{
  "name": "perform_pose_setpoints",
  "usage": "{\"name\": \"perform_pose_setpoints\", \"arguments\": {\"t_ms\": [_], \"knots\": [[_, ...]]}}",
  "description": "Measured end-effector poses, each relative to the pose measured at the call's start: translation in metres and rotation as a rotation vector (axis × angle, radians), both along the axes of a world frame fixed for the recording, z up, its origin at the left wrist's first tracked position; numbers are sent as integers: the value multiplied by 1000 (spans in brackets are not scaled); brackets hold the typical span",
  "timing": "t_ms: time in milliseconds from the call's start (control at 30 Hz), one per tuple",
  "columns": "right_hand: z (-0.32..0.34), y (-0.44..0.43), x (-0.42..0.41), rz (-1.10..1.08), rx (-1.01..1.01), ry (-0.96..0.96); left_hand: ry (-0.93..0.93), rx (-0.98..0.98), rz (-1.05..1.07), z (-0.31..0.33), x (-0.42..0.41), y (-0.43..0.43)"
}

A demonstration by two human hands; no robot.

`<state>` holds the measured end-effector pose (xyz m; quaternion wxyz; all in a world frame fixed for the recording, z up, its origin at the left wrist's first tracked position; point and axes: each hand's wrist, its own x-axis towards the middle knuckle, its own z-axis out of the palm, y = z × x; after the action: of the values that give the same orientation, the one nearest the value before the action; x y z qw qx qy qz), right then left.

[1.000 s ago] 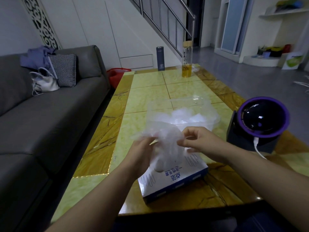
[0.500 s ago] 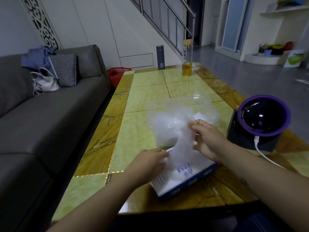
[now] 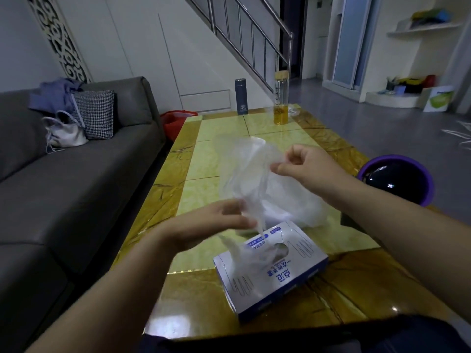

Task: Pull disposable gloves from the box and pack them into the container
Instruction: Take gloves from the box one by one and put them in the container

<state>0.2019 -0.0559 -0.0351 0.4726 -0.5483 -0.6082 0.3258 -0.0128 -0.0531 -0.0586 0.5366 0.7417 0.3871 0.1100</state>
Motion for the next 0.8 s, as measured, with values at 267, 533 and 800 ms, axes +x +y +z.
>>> {"name": "perform_pose_setpoints", "arguments": {"t_ms": [267,533,800], "knots": [[18,4,-19,182,-73,-281,-260,476,355,10,15,11],[12,14,-21,154,-47,-233,-391,181,380,8,18,19],[-1,10,-3,115,-121,-141,-858,-248,531,-7,17,25]]}}
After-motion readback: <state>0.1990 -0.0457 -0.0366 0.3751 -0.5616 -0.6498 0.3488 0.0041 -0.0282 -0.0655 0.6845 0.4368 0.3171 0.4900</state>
